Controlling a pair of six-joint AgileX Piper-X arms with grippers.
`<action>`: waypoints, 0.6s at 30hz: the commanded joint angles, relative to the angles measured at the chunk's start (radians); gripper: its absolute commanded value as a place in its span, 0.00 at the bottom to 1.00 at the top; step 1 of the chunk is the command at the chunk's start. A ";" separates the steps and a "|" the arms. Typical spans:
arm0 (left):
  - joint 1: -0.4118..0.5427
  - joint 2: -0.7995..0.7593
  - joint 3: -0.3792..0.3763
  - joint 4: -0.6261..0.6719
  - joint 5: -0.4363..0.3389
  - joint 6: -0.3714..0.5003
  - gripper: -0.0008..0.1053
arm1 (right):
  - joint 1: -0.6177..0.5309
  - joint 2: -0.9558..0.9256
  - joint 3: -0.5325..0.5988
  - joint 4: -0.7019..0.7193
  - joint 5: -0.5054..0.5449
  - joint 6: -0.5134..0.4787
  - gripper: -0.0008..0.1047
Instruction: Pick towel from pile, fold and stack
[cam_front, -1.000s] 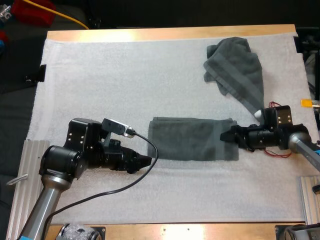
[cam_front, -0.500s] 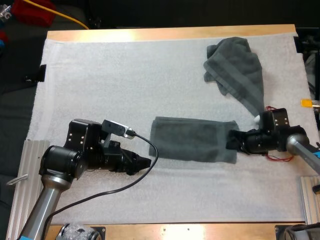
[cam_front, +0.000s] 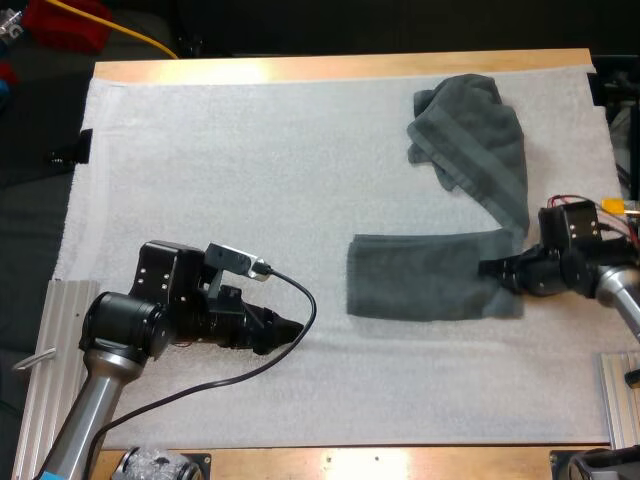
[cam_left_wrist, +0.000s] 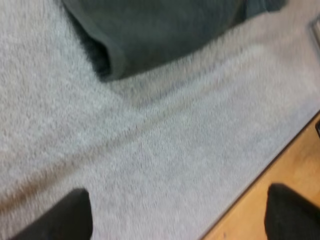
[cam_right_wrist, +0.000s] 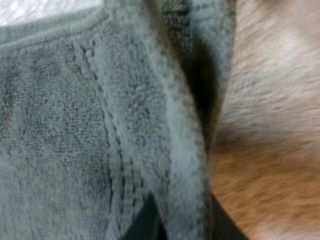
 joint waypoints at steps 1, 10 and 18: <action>0.001 -0.005 -0.002 0.004 0.013 0.002 0.66 | 0.001 -0.007 -0.022 0.040 0.012 -0.012 0.08; 0.001 -0.005 -0.002 -0.021 0.013 0.002 0.66 | 0.148 -0.007 -0.068 0.068 -0.026 0.079 0.08; 0.001 -0.005 -0.002 -0.029 0.013 0.002 0.66 | 0.278 0.010 -0.068 -0.050 -0.043 0.222 0.08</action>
